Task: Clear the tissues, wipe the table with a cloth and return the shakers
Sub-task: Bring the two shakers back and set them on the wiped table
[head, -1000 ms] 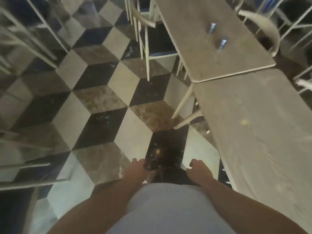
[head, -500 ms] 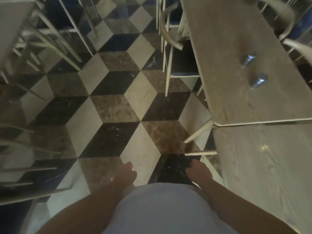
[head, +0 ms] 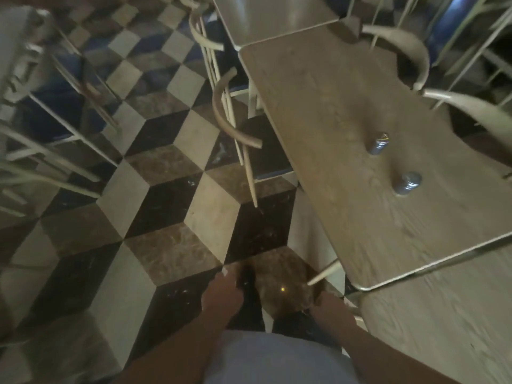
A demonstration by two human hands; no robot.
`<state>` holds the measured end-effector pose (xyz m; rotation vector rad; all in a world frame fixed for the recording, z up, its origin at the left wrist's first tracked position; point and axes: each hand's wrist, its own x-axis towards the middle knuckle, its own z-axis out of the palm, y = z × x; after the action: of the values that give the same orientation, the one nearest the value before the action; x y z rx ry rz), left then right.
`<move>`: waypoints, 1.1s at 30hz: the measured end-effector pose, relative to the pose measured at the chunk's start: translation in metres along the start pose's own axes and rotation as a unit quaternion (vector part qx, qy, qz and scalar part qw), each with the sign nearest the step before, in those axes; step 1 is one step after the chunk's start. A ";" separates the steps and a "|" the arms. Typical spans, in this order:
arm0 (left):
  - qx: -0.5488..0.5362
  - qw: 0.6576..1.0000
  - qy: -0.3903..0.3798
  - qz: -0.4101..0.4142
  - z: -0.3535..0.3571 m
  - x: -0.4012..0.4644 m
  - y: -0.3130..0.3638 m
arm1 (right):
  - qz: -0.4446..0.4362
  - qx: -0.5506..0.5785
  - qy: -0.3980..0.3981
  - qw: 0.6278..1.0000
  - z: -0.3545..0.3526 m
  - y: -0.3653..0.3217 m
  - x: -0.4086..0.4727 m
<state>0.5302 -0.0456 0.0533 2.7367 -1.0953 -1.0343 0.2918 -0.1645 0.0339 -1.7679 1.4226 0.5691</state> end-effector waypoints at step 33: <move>0.227 0.882 -0.148 0.387 -0.133 0.327 0.316 | 0.286 0.379 0.196 0.858 -0.173 -0.062 0.156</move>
<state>0.5911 -0.5153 0.0474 2.0013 -2.4576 -1.1487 0.3718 -0.3914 0.0385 -0.8313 2.1017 -0.1122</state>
